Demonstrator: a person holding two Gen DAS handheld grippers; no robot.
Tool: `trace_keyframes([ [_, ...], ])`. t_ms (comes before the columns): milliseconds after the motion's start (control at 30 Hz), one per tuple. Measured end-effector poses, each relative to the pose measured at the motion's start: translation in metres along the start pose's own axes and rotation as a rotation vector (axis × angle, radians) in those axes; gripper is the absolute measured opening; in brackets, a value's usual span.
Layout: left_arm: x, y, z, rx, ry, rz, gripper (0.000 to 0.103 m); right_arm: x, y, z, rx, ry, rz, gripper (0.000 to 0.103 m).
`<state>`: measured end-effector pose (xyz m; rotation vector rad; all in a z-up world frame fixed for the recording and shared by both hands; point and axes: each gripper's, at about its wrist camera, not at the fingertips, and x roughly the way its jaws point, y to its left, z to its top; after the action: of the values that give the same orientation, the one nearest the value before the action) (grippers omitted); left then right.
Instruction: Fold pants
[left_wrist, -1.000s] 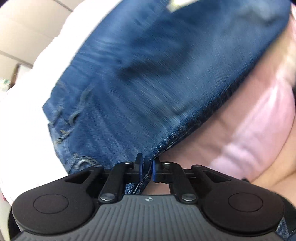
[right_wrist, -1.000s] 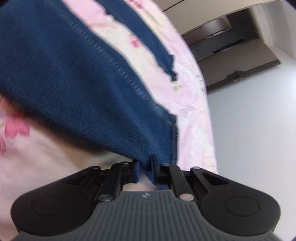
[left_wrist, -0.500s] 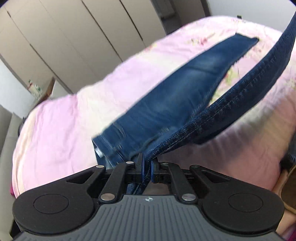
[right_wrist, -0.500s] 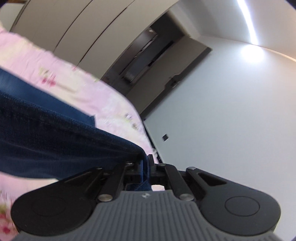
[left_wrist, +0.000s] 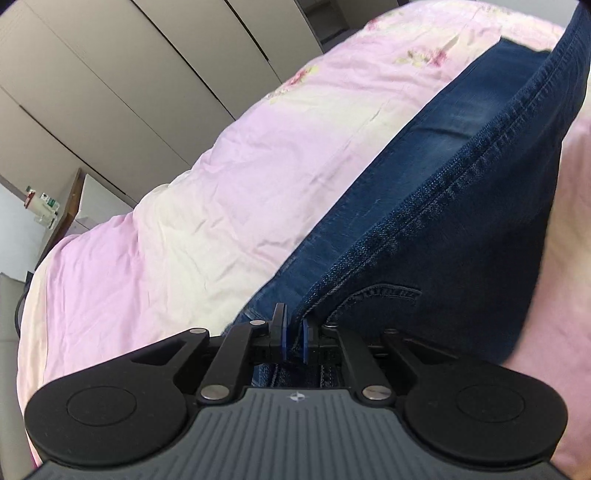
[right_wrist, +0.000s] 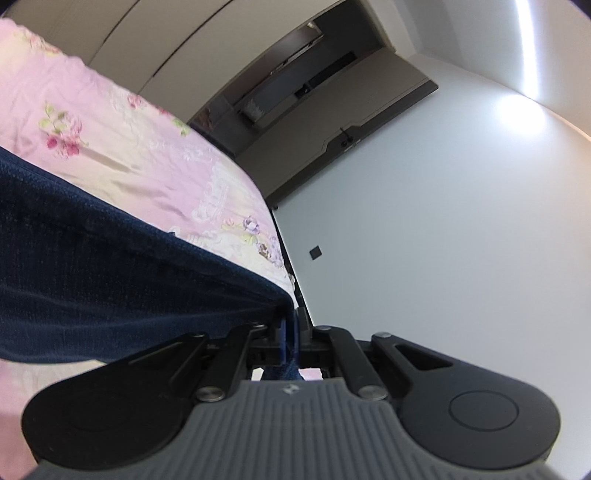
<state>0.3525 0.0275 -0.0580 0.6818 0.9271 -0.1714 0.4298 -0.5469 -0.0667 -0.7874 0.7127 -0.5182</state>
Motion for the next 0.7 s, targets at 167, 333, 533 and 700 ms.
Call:
trace_keyframes([
  [167,0.042,0.020,0.005,-0.042,0.020,-0.036,0.034,0.044,0.051,0.028,-0.082,0.049,0.014,0.000],
  [333,0.032,0.066,-0.013,-0.181,-0.020,-0.075,0.066,0.069,0.085,0.034,-0.148,0.052,0.037,0.000],
  [533,0.011,0.133,-0.070,-0.497,-0.035,-0.075,0.084,0.078,0.098,0.042,-0.146,0.045,0.028,0.000],
  [700,0.047,0.165,-0.127,-0.769,0.047,-0.103,0.087,0.077,0.100,0.049,-0.130,0.057,0.017,0.000],
])
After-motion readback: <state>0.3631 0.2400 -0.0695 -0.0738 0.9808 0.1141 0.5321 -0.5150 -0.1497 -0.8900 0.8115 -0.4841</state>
